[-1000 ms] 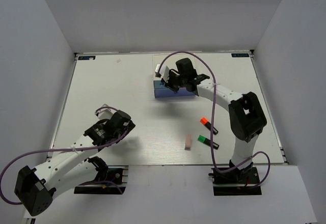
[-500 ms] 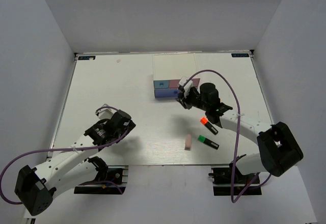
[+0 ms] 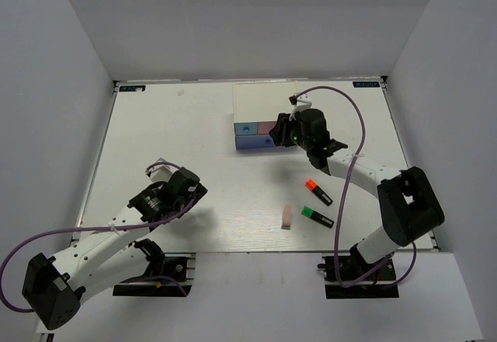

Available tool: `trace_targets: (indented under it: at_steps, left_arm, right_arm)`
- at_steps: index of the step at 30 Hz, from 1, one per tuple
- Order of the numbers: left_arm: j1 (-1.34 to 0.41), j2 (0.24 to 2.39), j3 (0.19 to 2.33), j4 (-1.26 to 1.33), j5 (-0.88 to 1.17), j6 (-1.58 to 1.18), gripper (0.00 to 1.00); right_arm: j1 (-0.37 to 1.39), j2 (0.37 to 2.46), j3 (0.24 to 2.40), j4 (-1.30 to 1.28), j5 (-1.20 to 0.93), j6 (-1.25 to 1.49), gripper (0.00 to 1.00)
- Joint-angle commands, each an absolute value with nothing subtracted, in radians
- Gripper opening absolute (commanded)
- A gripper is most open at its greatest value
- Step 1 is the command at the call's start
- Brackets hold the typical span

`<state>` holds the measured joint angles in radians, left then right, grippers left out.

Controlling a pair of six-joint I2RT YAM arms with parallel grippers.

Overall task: Sort the stationery into containers
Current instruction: Open the drawer at the center of the board.

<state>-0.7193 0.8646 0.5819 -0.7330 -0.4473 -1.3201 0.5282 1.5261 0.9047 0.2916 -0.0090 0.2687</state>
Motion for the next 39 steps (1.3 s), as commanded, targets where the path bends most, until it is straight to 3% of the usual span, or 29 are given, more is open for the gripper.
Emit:
trace_targets:
  at_steps: [1, 11, 21, 27, 31, 39]
  left_arm:
    - [-0.718, 0.841, 0.578, -0.73, -0.448, -1.316, 0.8]
    - [-0.718, 0.841, 0.578, -0.739, -0.448, -1.316, 0.8]
    - [-0.718, 0.831, 0.578, -0.739, -0.448, -1.316, 0.8]
    - [-0.718, 0.841, 0.578, -0.739, -0.448, -1.316, 0.8]
    - [-0.718, 0.841, 0.578, -0.739, -0.448, -1.316, 0.8]
    - [-0.718, 0.831, 0.578, -0.739, -0.457, -1.316, 0.8]
  right_arm:
    - [0.523, 1.561, 0.968, 0.295, 0.084, 0.373, 0.5]
    - [0.52, 1.605, 1.028, 0.236, 0.187, 0.453, 0.41]
    - [0.508, 1.585, 1.048, 0.133, 0.147, 0.474, 0.35]
    - [0.505, 1.577, 1.031, 0.138, 0.167, 0.471, 0.35]
    - [0.494, 1.609, 1.048, 0.166, 0.178, 0.457, 0.41]
    - [0.486, 1.664, 1.081, 0.235, 0.173, 0.428, 0.4]
